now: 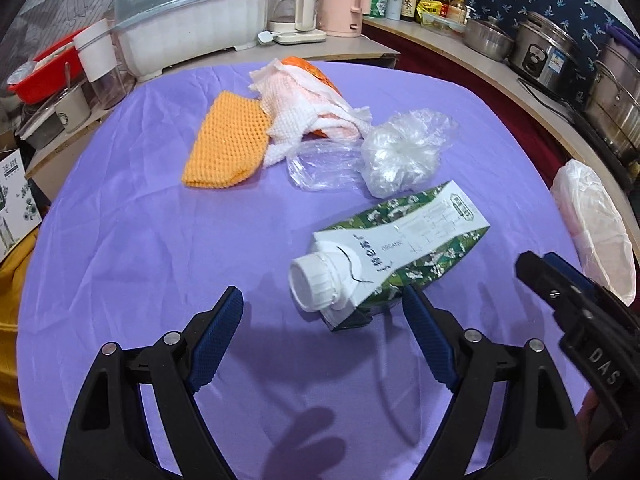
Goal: Collect trash
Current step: 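Move both open grippers back over the green-white milk carton, then grasp the milk carton with the left gripper while the right grasps the clear plastic bag, then carry carton and clear bag over the white bin and open both grippers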
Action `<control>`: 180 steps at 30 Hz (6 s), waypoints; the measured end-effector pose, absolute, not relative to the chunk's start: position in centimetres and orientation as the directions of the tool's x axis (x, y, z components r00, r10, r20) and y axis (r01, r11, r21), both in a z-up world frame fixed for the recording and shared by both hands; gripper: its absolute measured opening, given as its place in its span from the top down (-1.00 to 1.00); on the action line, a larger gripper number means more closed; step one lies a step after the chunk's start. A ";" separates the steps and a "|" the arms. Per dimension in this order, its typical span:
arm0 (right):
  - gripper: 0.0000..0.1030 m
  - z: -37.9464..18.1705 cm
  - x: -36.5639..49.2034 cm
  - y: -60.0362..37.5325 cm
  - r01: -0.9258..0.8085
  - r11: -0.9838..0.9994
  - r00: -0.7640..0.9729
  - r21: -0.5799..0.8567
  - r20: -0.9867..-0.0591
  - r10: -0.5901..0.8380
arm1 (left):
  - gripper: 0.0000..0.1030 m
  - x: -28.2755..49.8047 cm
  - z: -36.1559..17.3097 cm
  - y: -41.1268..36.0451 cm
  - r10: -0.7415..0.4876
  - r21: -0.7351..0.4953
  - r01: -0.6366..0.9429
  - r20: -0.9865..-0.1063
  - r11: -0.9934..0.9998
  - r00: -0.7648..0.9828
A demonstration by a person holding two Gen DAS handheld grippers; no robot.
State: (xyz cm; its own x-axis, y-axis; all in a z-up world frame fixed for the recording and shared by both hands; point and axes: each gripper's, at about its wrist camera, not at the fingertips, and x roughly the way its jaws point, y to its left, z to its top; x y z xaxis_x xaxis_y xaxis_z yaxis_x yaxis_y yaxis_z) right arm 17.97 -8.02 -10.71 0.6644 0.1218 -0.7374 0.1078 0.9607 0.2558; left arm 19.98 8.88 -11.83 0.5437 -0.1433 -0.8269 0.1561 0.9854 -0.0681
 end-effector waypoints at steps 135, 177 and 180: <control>0.63 -8.8 25.9 -7.0 0.074 0.949 0.679 0.307 -0.712 0.178 | -0.09 23.8 -4.7 11.0 -0.173 -0.119 0.126 -0.743 0.985 0.647; 0.63 -4.1 3.9 -33.9 0.494 0.811 0.749 0.314 -0.627 -0.214 | -0.09 13.8 0.8 -18.3 -0.497 -0.112 0.600 -0.689 0.792 0.528; 0.62 -4.4 4.3 -35.5 0.511 0.802 0.740 0.309 -0.632 -0.228 | -0.09 14.1 0.7 -20.2 -0.511 -0.115 0.614 -0.683 0.781 0.522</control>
